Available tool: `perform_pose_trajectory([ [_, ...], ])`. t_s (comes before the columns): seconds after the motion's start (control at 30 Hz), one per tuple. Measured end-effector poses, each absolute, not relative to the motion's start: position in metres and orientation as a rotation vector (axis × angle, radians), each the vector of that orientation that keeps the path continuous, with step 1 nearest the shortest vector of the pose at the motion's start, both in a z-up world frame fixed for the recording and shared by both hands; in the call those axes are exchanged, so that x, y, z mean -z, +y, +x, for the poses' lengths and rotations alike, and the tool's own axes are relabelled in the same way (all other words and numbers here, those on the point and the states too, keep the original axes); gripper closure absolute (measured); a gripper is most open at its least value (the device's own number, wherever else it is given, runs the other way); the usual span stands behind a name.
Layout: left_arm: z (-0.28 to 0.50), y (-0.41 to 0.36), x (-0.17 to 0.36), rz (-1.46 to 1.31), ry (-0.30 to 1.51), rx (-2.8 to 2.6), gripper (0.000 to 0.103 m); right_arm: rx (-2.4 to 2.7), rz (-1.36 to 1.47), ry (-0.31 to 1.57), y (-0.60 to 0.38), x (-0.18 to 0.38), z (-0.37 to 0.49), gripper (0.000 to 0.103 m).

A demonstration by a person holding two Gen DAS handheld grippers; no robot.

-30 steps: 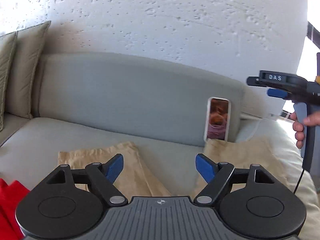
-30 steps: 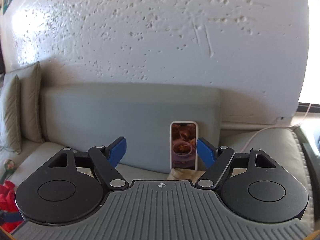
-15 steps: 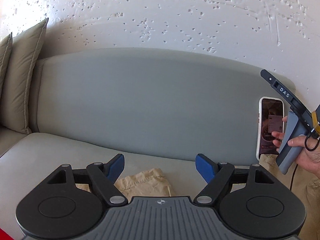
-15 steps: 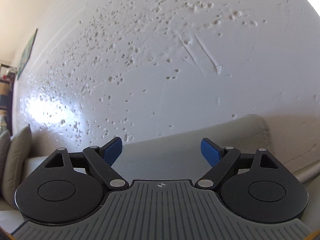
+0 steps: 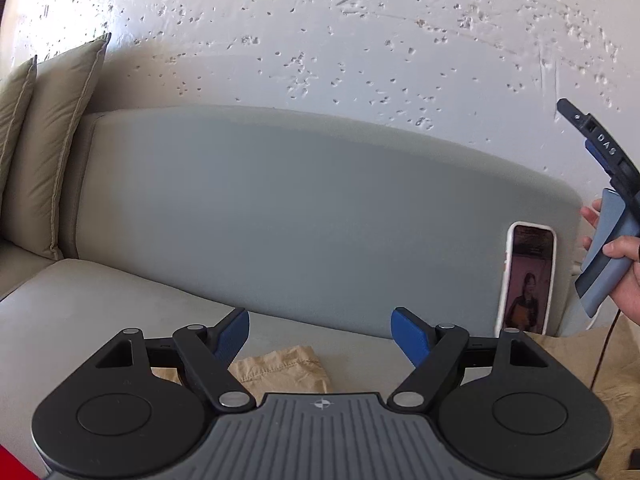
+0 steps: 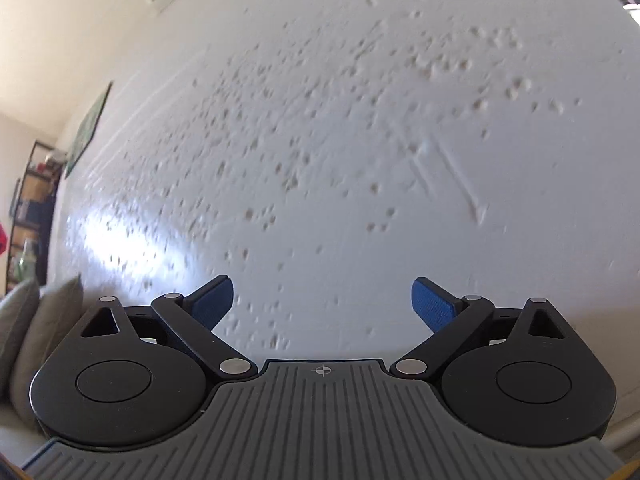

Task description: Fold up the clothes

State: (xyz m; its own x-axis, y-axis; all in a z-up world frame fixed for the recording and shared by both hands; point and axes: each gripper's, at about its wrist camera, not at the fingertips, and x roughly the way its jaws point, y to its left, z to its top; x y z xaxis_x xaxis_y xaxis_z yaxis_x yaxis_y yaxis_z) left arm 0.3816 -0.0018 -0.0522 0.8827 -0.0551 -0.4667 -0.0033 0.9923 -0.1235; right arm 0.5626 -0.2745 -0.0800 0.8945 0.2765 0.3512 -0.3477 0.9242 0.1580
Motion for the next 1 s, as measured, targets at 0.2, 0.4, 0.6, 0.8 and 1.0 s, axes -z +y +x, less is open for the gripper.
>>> perform_pose_trajectory([
  [0.2, 0.311, -0.025, 0.0, -0.114, 0.546, 0.187, 0.025, -0.249, 0.267, -0.31, -0.308, -0.003, 0.459, 0.0],
  [0.4, 0.202, -0.068, -0.028, -0.063, 0.668, 0.404, 0.022, -0.135, 0.174, -0.004, -0.331, -0.096, 0.343, 0.0],
  [0.6, 0.133, -0.138, 0.012, -0.122, 0.911, 0.615, 0.022, -0.036, 0.216, 0.263, -0.379, -0.114, 0.242, 0.0],
  [0.8, 0.122, -0.216, 0.06, 0.05, 0.877, 0.493, 0.024, 0.043, 0.227, 0.51, -0.43, -0.028, 0.229, 0.0],
  [1.0, 0.141, -0.264, 0.076, 0.149, 0.845, 0.385, 0.023, -0.045, 0.3, 0.821, -0.446, 0.053, 0.28, 0.013],
])
